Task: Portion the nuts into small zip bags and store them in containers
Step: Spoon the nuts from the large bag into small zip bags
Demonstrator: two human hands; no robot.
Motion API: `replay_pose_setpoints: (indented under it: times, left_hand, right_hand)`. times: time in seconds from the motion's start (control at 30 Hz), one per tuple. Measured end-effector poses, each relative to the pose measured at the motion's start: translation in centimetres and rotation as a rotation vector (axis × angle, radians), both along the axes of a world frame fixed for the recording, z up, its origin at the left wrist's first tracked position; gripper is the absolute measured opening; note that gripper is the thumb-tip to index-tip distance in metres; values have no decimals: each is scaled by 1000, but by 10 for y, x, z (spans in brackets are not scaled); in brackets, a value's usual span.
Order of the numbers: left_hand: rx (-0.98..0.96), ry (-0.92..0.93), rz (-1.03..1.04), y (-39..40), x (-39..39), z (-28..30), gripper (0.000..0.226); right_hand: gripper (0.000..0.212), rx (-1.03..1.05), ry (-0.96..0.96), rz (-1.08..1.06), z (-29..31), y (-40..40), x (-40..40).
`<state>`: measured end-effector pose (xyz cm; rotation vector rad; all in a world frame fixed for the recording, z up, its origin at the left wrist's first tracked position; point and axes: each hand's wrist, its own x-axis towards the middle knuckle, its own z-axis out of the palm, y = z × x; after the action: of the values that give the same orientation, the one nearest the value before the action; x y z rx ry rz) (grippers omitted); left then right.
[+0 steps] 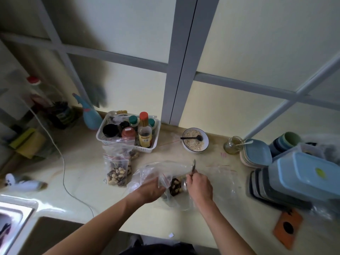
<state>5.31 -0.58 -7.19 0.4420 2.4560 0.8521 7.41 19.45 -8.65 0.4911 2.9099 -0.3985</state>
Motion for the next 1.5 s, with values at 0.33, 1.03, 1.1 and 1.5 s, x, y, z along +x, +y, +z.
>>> replay_pose_setpoints:
  times: [0.33,1.03,1.1,1.5]
  left_hand:
    - [-233,226,-76,4,-2,-21,86]
    - [-563,126,-170,-12,2,-24,79]
    - [-511,77,-143,-15,6,-28,76]
    - [-405,-29,-49,-25,10,-29,76]
  right_hand:
    - [26,-45,165,110,-6,8,18]
    - [20,-196,341,280,-35,-14,50]
    - [19,-201,398,280,-33,-15,52]
    - [19,-182,516,402,-24,-23,63]
